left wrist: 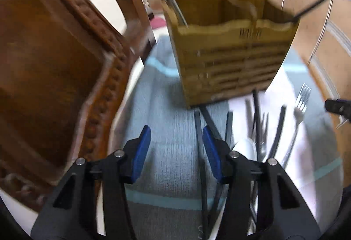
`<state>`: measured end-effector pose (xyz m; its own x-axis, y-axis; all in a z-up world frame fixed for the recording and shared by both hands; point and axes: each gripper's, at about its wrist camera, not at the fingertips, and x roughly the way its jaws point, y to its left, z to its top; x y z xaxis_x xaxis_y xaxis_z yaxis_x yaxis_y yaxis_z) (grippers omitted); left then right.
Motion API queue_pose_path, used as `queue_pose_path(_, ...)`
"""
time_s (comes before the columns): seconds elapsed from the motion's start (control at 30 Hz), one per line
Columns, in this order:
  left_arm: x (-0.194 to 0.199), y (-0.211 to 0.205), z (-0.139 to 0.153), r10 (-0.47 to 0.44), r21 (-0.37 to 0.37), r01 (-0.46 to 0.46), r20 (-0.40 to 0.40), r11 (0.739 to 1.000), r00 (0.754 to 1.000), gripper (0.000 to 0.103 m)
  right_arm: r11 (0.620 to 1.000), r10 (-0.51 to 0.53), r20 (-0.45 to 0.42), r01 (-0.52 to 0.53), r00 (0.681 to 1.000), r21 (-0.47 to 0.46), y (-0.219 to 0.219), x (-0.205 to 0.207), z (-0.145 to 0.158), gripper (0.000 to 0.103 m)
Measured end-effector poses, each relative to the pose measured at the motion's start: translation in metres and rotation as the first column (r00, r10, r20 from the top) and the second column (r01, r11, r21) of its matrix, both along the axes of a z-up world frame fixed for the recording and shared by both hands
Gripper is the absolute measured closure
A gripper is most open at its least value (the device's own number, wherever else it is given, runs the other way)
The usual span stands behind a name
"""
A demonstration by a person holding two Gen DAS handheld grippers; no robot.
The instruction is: Organize utensils
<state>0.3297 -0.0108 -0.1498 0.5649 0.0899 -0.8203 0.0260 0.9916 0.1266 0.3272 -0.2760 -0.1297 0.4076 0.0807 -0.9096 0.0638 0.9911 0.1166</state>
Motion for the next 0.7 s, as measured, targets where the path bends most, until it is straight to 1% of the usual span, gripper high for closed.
queue_pose_path(0.1, 0.008, -0.005, -0.018, -0.006, 0.013, 0.007, -0.079, 1.0, 0.997, 0.053, 0.999, -0.025, -0.036, 0.026, 0.999, 0.028, -0.003, 0.01, -0.006, 0.055)
queue_pose_path(0.17, 0.01, -0.006, -0.026, -0.009, 0.011, 0.01, -0.11, 1.0, 0.994, 0.053, 0.998, -0.038, -0.073, 0.042, 0.997, 0.055, -0.005, 0.022, -0.016, 0.055)
queue_pose_path(0.2, 0.01, -0.005, -0.028, -0.008, 0.006, 0.009, -0.118, 1.0, 0.993, 0.056, 0.997, -0.05, -0.093, 0.056, 0.994, 0.059, -0.005, 0.028, -0.022, 0.055)
queue_pose_path(0.23, 0.01, -0.004, -0.03, -0.01, -0.007, 0.009, -0.125, 1.0, 0.992, 0.062, 0.996, -0.059, -0.101, 0.066, 0.993, 0.059, -0.005, 0.032, -0.026, 0.055)
queue_pose_path(0.27, 0.009, -0.003, -0.031, -0.011, -0.015, 0.009, -0.131, 1.0, 0.991, 0.065, 0.995, -0.068, -0.105, 0.075, 0.992, 0.067, -0.006, 0.037, -0.03, 0.055)
queue_pose_path(0.33, 0.009, -0.001, -0.034, -0.01, -0.023, 0.007, -0.141, 1.0, 0.99, 0.076, 0.994, -0.06, -0.108, 0.068, 0.992, 0.08, -0.004, 0.043, -0.036, 0.055)
queue_pose_path(0.4, 0.009, 0.001, -0.036, -0.01, -0.029, 0.005, -0.147, 1.0, 0.989, 0.081, 0.995, -0.044, -0.097, 0.052, 0.994, 0.083, 0.002, 0.048, -0.038, 0.055)
queue_pose_path(0.43, 0.009, 0.0, -0.037, -0.013, -0.03, 0.009, -0.148, 1.0, 0.989, 0.085, 0.996, -0.038, -0.091, 0.045, 0.995, 0.074, 0.004, 0.05, -0.039, 0.055)
queue_pose_path(0.5, 0.009, -0.001, -0.037, -0.017, -0.028, 0.013, -0.151, 1.0, 0.988, 0.089, 0.998, -0.024, -0.08, 0.029, 0.997, 0.058, 0.01, 0.054, -0.04, 0.055)
queue_pose_path(0.53, 0.009, -0.002, -0.037, -0.015, -0.031, 0.01, -0.153, 0.999, 0.988, 0.091, 0.998, -0.016, -0.072, 0.02, 0.997, 0.053, 0.012, 0.055, -0.04, 0.061)
queue_pose_path(0.57, 0.004, 0.001, -0.038, -0.013, -0.035, 0.008, -0.154, 0.999, 0.988, 0.091, 0.999, -0.011, -0.069, 0.014, 0.998, 0.04, 0.014, 0.055, -0.04, 0.075)
queue_pose_path(0.6, 0.002, 0.001, -0.037, -0.01, -0.045, 0.003, -0.159, 0.999, 0.987, 0.094, 1.0, -0.002, -0.062, 0.003, 0.998, 0.026, 0.016, 0.054, -0.039, 0.078)
queue_pose_path(0.63, 0.001, 0.002, -0.037, -0.011, -0.056, 0.002, -0.163, 0.998, 0.986, 0.096, 1.0, 0.005, -0.055, -0.004, 0.998, 0.029, 0.017, 0.054, -0.038, 0.082)
queue_pose_path(0.7, -0.009, 0.003, -0.039, -0.01, -0.058, 0.001, -0.165, 0.998, 0.986, 0.096, 0.998, 0.026, -0.047, -0.024, 0.999, 0.056, 0.019, 0.054, -0.034, 0.094)
